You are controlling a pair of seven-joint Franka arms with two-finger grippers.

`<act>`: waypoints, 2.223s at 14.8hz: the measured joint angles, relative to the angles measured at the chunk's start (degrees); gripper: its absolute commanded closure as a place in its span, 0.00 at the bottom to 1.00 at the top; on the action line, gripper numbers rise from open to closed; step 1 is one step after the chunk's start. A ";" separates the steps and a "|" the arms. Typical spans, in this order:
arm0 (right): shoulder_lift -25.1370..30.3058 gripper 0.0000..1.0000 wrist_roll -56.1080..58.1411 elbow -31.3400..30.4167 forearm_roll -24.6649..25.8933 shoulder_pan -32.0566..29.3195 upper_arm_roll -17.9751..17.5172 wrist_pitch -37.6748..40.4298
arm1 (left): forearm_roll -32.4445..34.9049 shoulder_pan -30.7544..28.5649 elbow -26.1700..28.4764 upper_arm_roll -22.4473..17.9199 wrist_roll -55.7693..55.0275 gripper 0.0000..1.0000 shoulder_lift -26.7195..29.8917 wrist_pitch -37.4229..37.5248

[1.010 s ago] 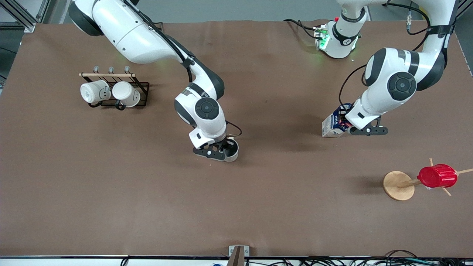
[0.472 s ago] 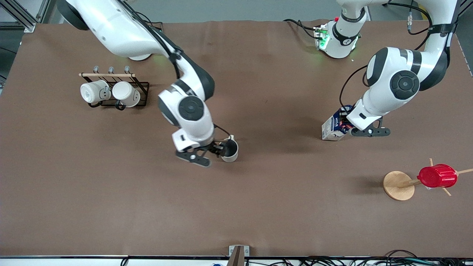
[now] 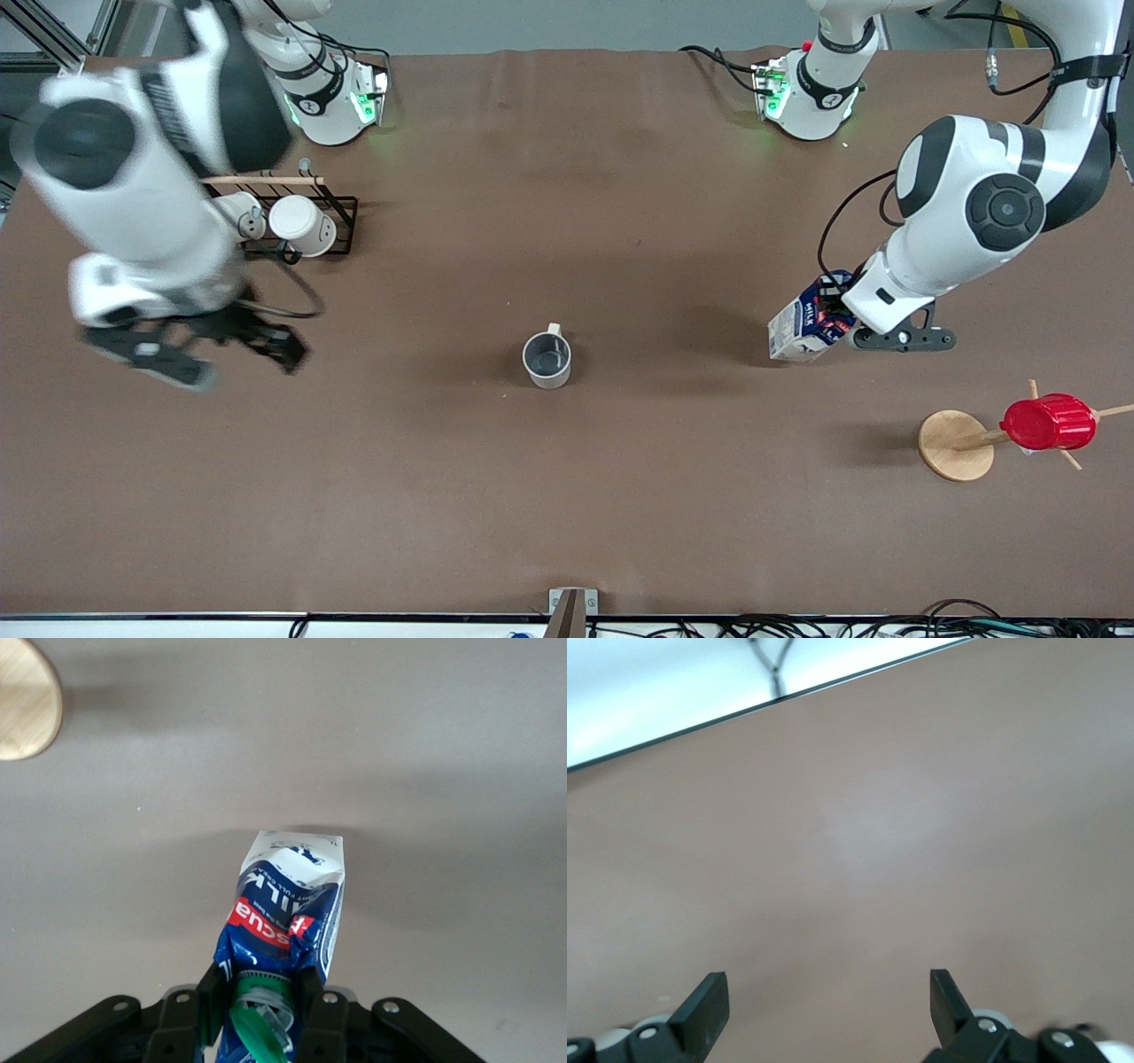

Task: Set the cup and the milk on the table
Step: 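Withdraw the right gripper while the left gripper carries the carton toward the mug, then lower the milk carton beside the mug with the left gripper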

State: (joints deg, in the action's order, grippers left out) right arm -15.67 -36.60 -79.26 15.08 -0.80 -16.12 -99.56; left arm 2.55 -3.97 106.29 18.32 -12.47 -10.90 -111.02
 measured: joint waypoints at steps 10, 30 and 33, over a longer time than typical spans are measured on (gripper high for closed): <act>10.92 0.00 34.11 -0.82 -14.18 0.68 22.76 14.80 | -0.01 9.12 -8.97 0.16 -12.50 0.93 -5.23 2.92; 10.90 0.00 34.73 -1.56 -14.18 3.05 22.09 14.86 | 2.33 26.82 -21.92 -0.02 -29.75 0.93 -20.32 2.88; 10.90 0.00 34.73 -1.56 -14.18 3.05 22.09 14.86 | 2.33 27.05 -22.32 -0.03 -29.75 0.92 -21.26 2.88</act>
State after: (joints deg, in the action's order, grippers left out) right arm -4.77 -1.87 -80.82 0.90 2.25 5.97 -84.70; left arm 4.88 23.08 83.97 18.29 -42.22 -32.16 -108.15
